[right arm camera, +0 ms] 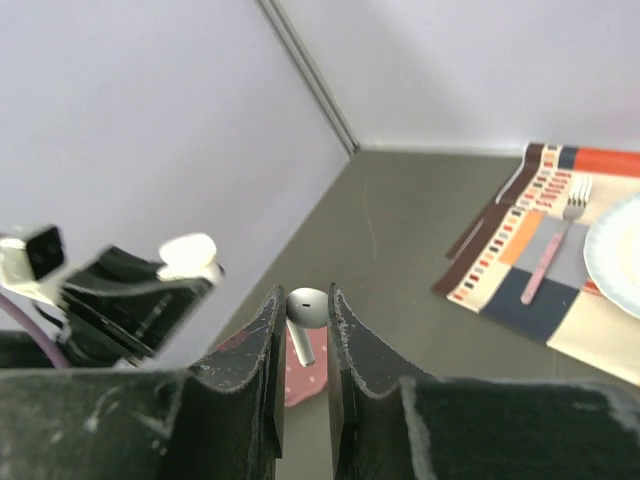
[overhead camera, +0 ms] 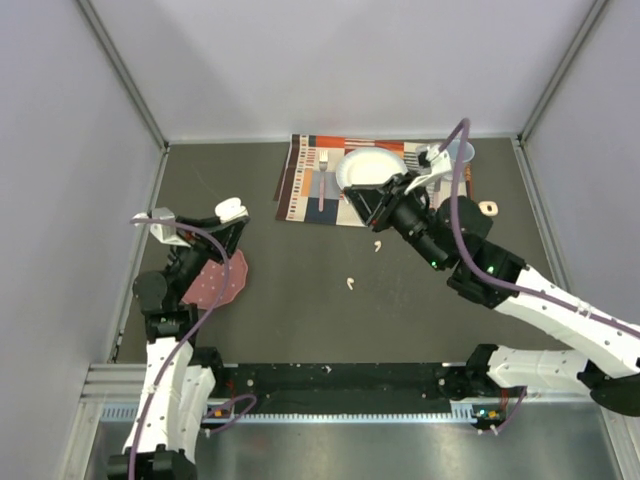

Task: Insert the wireless bluetooth earbuds into the charging case
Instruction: Insert the left earbud into the left side groove of the charging case.

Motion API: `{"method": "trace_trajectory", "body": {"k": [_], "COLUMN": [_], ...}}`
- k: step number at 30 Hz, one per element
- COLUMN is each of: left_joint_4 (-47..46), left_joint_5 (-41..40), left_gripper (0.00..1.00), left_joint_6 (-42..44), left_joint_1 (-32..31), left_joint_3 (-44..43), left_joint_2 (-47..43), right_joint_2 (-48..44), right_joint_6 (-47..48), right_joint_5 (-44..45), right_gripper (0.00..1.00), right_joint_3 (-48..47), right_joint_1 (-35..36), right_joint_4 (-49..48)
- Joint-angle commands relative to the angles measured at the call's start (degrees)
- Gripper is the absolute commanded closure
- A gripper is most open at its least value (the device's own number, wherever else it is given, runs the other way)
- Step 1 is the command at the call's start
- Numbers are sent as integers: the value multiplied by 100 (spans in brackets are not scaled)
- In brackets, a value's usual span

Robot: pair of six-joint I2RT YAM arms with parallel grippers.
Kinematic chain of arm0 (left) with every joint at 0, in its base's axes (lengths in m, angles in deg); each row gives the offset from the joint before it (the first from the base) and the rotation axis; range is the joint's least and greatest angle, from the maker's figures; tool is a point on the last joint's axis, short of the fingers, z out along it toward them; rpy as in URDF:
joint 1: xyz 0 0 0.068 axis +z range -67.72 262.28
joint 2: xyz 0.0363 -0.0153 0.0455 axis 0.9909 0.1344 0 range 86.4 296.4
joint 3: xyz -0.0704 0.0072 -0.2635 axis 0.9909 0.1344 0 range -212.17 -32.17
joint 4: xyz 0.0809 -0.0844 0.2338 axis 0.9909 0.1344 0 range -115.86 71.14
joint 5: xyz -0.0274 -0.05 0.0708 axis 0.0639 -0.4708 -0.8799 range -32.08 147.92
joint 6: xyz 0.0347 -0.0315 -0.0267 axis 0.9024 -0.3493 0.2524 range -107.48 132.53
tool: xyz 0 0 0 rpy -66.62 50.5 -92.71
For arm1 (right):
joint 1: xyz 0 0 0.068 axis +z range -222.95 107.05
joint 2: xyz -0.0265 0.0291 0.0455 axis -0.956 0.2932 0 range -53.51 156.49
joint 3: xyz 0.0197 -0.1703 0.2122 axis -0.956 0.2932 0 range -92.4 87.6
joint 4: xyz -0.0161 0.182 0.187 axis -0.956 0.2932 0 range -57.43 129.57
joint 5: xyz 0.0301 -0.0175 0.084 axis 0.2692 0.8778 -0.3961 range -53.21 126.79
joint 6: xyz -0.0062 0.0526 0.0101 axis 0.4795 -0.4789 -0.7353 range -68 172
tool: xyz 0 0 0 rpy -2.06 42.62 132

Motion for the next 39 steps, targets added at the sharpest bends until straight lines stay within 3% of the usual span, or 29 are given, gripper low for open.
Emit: {"method": "trace_trajectory", "body": {"k": [1,10,25,30,39], "left_joint_4": [-677,-756,-1749,-2443,-3217], "left_joint_5": [-226,-1077,-851,-640,-754], "left_gripper": [100,100,100,100,100], "left_joint_6": [-139,424,318,318,652], "left_joint_1": [-309,-1908,-2454,-2595,-3087], "left_joint_3": [-126,331,727,797,982], "left_joint_2": [161,196,653,837,1382], "right_joint_2": [-92,-856,-1033,-1051,-822], "right_joint_6": [-265,-679,-538,-529,-415], "right_joint_5": [71,352,36,1,-281], "right_gripper": [95,95,95,95,95], "right_joint_3": [-408,744,1043,1727,2300], "right_joint_1": [-89,-89,-98,-98,-37], "right_joint_4": [-182,-350,-780,-1990,-2950]}}
